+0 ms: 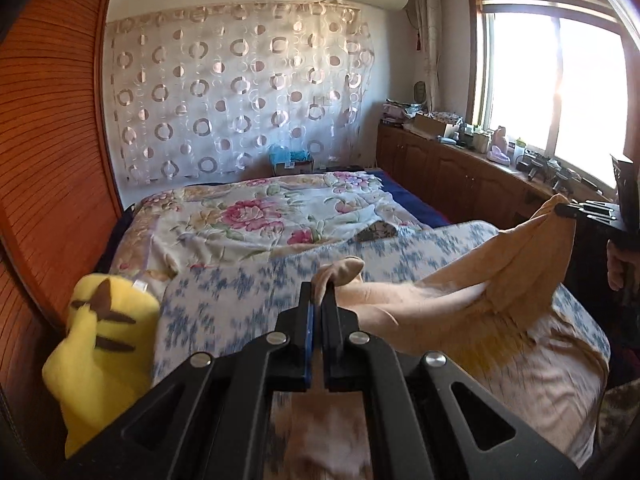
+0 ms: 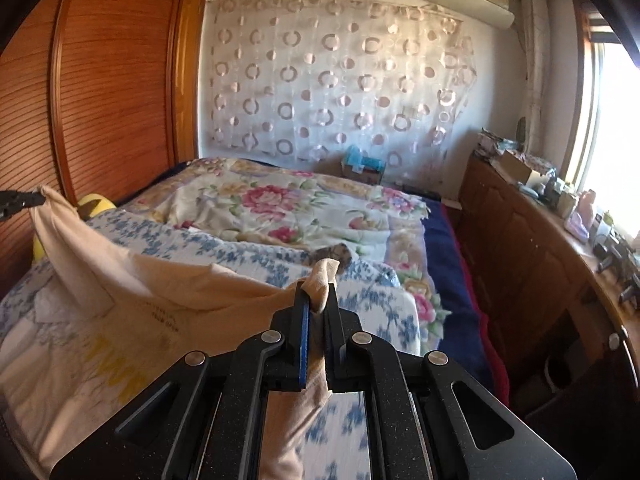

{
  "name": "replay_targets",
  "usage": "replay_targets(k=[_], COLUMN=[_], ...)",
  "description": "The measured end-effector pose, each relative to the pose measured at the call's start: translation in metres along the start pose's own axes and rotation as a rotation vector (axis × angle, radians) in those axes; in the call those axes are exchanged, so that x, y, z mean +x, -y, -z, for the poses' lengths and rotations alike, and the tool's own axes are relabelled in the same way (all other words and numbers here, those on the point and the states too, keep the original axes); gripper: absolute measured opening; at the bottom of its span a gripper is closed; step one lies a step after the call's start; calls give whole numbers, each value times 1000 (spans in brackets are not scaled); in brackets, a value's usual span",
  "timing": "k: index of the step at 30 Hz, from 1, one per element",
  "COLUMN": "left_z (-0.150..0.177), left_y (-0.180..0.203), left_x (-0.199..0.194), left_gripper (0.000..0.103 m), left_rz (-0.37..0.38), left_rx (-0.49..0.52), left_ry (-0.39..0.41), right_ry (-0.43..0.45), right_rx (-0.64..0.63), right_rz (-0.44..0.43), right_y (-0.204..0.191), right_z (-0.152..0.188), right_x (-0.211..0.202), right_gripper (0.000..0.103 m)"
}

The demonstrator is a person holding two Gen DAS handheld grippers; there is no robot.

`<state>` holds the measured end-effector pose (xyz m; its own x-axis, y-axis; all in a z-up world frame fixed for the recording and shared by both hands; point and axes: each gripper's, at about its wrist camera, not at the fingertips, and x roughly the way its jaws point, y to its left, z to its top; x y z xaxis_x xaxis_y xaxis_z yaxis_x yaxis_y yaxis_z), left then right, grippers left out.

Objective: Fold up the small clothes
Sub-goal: 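Lift the beige shirt's hem high with both grippers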

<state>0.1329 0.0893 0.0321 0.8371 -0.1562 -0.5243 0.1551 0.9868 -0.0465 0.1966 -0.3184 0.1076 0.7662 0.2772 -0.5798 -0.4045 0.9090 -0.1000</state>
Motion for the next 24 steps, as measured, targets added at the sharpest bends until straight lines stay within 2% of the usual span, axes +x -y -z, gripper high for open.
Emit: replay_targets(k=[10,14,18,24], left_z=[74,99,123,137], left_y=[8,9,8,2], left_x=[-90,-119,-119,-106], left_gripper=[0,1,4,16], left_rz=[-22,-21,-35,-51], left_rx=[-45,-77,-98,-95], left_ry=[-22,-48,-96,-154], right_ry=[-31,-86,-156,-243], right_rx=[49,75,88,118], right_rz=[-38,-72,-101,-120], right_y=[-16,-22,-29,-32], right_z=[65,94,121,148], right_x=[-75,-106,-119,-102], right_gripper=[3,3,3,6])
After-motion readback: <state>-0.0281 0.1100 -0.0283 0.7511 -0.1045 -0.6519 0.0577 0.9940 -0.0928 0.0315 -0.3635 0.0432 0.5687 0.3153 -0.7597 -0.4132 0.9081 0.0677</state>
